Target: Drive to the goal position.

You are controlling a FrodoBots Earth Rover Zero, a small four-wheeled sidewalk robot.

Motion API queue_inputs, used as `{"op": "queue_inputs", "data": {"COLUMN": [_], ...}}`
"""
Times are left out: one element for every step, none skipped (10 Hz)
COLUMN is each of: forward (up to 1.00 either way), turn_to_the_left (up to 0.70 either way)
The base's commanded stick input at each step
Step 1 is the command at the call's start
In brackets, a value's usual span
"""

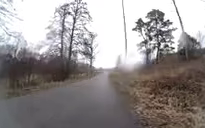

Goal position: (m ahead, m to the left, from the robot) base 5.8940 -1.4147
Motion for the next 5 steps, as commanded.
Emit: {"op": "queue_inputs", "data": {"forward": [0.68, 0.68, 0.68, 0.67, 0.67], "turn_to_the_left": [0.00, 0.28, 0.31, 0.03, 0.00]}}
